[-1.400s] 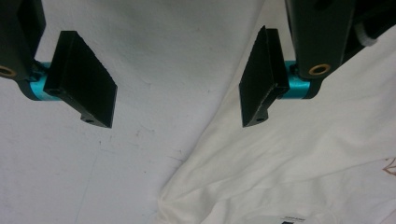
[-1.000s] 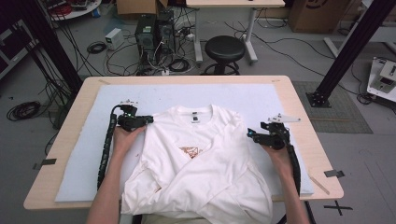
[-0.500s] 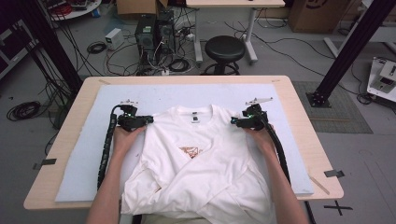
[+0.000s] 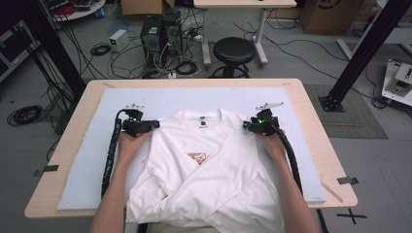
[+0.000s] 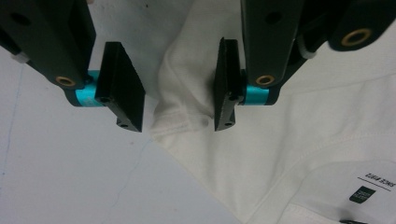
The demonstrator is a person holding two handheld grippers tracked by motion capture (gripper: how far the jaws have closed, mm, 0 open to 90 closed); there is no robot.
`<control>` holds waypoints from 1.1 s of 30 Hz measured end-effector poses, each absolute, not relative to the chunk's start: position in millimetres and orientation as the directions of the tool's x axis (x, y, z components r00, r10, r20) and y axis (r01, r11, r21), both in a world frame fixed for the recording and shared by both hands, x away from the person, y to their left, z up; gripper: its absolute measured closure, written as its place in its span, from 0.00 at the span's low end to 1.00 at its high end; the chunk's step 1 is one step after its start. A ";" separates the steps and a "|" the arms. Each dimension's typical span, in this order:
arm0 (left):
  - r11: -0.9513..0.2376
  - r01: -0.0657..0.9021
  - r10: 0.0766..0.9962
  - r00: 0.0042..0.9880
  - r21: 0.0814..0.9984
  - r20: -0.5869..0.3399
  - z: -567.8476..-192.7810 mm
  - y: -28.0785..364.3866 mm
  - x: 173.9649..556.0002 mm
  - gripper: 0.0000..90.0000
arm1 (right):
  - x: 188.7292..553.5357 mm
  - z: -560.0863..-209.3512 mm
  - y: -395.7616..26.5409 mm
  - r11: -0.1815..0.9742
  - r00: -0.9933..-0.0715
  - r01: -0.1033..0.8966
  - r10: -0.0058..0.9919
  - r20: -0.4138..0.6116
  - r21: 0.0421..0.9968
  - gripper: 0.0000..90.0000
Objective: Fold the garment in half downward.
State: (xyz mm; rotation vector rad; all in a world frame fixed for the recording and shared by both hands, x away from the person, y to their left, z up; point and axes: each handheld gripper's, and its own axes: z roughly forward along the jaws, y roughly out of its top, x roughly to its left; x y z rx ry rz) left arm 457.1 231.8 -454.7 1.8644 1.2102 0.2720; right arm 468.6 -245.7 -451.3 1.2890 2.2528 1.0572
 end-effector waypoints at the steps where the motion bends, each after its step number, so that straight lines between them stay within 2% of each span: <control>1: -0.148 0.634 0.824 0.504 0.759 -0.259 -454.7 231.9 457.1 0.89 | 469.1 -451.5 -246.5 0.310 -0.532 0.591 0.844 0.071 0.744 0.66; 5: -0.150 0.633 0.824 0.505 0.759 -0.259 -454.7 232.1 457.2 0.89 | 469.9 -451.7 -249.0 0.290 -0.521 0.599 0.849 0.088 0.747 0.74; 8: -0.149 0.634 0.824 0.504 0.759 -0.259 -454.7 232.1 457.2 0.89 | 469.2 -451.6 -248.3 0.303 -0.542 0.591 0.836 0.090 0.747 0.87; 16: -0.148 0.634 0.824 0.504 0.759 -0.260 -454.7 231.9 457.1 0.89 | 468.6 -451.7 -248.3 0.311 -0.558 0.585 0.824 0.094 0.749 0.92; 33: -0.144 0.635 0.826 0.499 0.759 -0.261 -454.9 231.5 457.4 0.89 | 471.1 -452.8 -251.1 0.290 -0.560 0.596 0.819 0.128 0.749 0.91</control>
